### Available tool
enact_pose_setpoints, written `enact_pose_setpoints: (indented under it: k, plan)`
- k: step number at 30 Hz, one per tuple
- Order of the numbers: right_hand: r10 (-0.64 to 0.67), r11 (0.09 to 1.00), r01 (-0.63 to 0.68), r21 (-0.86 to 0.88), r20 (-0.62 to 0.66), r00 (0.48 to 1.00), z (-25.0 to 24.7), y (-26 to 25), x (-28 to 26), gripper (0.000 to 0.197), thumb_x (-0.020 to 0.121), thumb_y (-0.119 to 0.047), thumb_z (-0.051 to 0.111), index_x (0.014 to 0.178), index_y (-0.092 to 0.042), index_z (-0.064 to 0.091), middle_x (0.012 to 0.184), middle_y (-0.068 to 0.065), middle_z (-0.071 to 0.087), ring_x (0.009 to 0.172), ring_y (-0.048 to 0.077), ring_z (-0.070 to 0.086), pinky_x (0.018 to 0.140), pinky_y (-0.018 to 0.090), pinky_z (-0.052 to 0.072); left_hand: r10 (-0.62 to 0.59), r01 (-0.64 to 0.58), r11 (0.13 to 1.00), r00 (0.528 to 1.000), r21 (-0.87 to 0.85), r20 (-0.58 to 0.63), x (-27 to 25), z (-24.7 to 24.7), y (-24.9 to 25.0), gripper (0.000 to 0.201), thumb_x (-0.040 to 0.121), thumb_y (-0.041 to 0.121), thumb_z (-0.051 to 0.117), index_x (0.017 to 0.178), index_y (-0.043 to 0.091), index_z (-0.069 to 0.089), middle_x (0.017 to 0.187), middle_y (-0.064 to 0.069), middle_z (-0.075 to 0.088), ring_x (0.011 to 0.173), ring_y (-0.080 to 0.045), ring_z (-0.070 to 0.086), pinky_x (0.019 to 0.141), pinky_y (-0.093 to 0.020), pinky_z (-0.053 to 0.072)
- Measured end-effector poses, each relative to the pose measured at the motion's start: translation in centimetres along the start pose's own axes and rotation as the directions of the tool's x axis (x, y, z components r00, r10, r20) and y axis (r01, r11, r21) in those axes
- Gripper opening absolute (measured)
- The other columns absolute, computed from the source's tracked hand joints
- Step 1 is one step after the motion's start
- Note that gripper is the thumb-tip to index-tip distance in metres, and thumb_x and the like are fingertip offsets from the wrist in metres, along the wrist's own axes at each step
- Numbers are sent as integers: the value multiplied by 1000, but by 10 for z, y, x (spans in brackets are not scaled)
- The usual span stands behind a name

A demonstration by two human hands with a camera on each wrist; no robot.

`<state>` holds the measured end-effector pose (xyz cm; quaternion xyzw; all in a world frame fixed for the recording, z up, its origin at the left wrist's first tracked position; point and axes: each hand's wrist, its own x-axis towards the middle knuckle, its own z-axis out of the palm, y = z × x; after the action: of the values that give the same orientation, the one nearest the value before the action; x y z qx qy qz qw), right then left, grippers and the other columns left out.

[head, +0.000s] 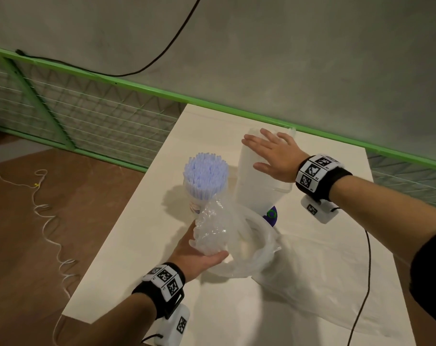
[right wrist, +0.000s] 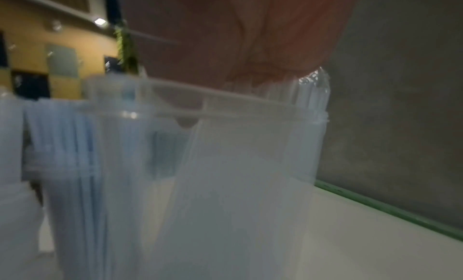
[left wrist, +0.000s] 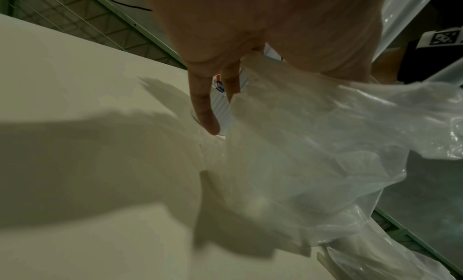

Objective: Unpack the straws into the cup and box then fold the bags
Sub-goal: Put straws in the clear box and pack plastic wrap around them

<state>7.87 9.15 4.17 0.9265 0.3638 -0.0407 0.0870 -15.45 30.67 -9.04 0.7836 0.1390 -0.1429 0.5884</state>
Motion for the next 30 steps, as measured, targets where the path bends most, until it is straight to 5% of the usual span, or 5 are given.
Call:
enact_pose_setpoints:
  k: [6, 12, 18, 22, 30]
  plan:
    - [9, 1000, -9, 13, 30, 999, -16, -7, -8, 62, 98, -62, 16, 153, -42, -3, 161, -21, -6, 150, 22, -14, 117, 55, -4, 20, -20, 1000, 1000, 15, -12, -1, 2, 8, 76, 61, 44, 90, 128, 36, 55, 107, 27, 70, 97, 16, 63, 78, 3, 41]
    - [32, 884, 242, 399, -569, 821, -51, -58, -69, 45, 86, -14, 46, 130, -17, 55, 140, -2, 51, 133, 24, 41, 103, 47, 31, 16, -16, 999, 1000, -41, -7, 0, 3, 5, 73, 61, 41, 91, 126, 32, 59, 107, 21, 73, 97, 10, 66, 83, -7, 47]
    - [-217, 836, 324, 442, -276, 936, 9, -118, -150, 55, 70, -19, 67, 123, -21, 56, 120, 1, 54, 106, 25, 53, 84, 44, 41, 31, -30, 991, 1000, -128, 0, 2, 7, 4, 82, 51, 39, 93, 124, 23, 62, 111, 9, 75, 106, -5, 69, 93, -27, 53]
    - [-229, 864, 311, 396, -242, 943, 51, -147, -153, 33, 89, -38, 62, 119, -26, 60, 112, -5, 60, 94, 21, 57, 72, 35, 40, 44, -41, 993, 999, -107, 30, 4, 11, 8, 66, 62, 8, 92, 120, 16, 62, 104, 9, 74, 93, 11, 67, 76, -4, 48]
    - [225, 686, 76, 724, -310, 924, 36, -127, -127, 17, 94, -16, 54, 102, -31, 54, 106, -4, 62, 93, 2, 51, 85, 20, 39, 36, -32, 997, 998, -74, 46, -1, 6, 7, 76, 56, 43, 90, 125, 27, 61, 108, 16, 74, 98, 9, 66, 74, 2, 44]
